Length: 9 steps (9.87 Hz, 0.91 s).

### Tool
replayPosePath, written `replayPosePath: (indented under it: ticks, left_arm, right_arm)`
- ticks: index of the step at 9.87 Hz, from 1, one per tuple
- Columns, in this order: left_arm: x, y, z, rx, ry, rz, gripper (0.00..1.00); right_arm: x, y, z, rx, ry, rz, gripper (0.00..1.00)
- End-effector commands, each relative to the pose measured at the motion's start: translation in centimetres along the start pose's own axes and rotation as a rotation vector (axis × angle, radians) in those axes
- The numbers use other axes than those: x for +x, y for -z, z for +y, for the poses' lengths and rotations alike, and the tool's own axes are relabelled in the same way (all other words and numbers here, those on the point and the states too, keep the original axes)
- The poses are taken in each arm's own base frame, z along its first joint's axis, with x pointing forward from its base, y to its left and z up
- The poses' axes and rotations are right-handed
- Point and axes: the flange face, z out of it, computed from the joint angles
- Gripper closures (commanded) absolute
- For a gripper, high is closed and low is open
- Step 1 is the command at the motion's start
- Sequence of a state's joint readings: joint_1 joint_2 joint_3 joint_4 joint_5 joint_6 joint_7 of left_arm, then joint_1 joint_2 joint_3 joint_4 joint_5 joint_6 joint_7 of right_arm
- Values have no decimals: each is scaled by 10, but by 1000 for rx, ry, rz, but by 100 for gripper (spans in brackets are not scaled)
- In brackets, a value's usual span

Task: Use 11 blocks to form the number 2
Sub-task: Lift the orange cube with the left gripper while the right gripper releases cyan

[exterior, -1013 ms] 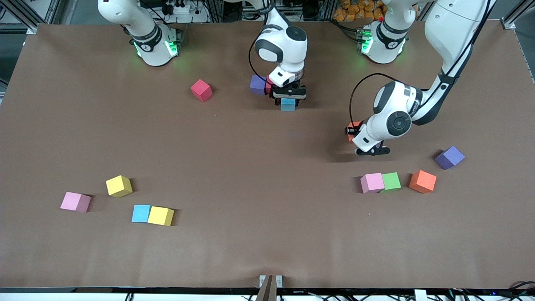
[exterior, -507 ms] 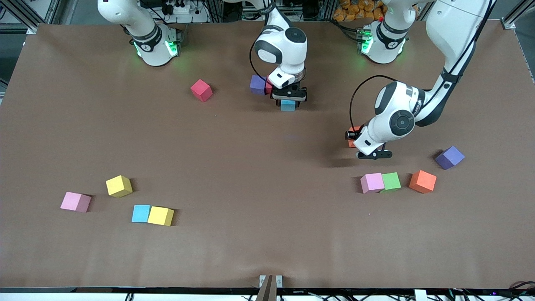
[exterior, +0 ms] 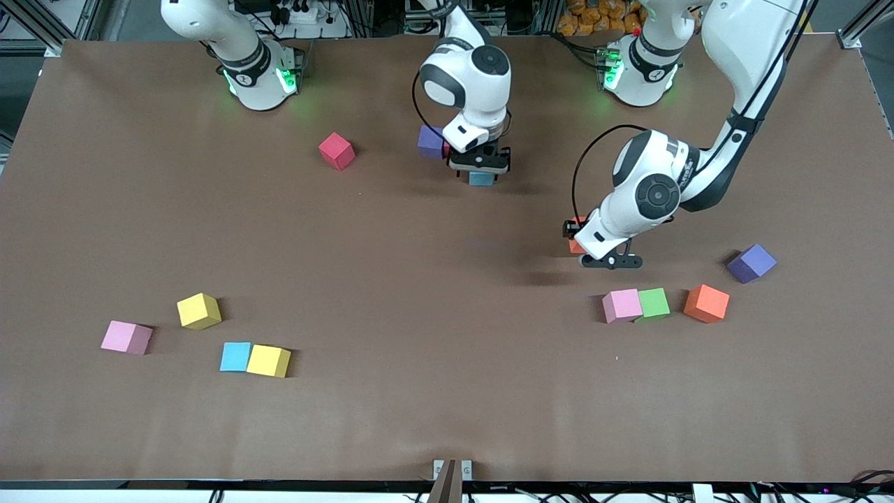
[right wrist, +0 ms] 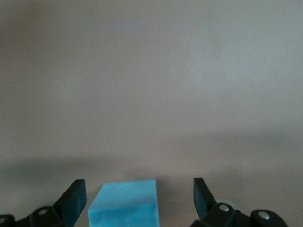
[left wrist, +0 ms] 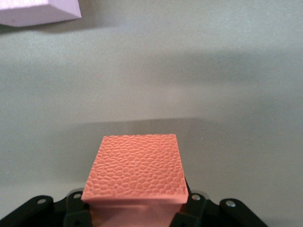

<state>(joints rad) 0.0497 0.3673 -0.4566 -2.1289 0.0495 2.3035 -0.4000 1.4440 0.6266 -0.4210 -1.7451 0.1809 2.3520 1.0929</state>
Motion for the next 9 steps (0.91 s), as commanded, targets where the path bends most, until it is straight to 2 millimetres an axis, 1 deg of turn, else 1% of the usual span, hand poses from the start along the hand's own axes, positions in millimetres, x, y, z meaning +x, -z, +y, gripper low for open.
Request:
replayPosePath:
  ticks: [1, 2, 3, 5, 6, 8, 9]
  left_arm:
    - [4, 25, 9, 30, 4, -12, 100]
    - [5, 33, 19, 35, -11, -13, 100]
    - [2, 38, 34, 37, -35, -9, 100]
    - [-3, 32, 61, 46, -39, -8, 100]
    - [-8, 25, 79, 65, -61, -8, 100]
    - [-19, 11, 118, 55, -64, -28, 100]
    - [-24, 4, 138, 62, -69, -28, 100]
  right_arm:
    - [56, 41, 32, 9, 51, -67, 0]
    - [86, 50, 52, 1, 105, -90, 0]
    - [118, 59, 74, 9, 144, -95, 0]
    - [166, 65, 110, 17, 233, -105, 0]
    - [186, 62, 128, 18, 275, -104, 0]
    - [211, 60, 152, 20, 352, -109, 0]
    - [223, 61, 167, 18, 394, -122, 0]
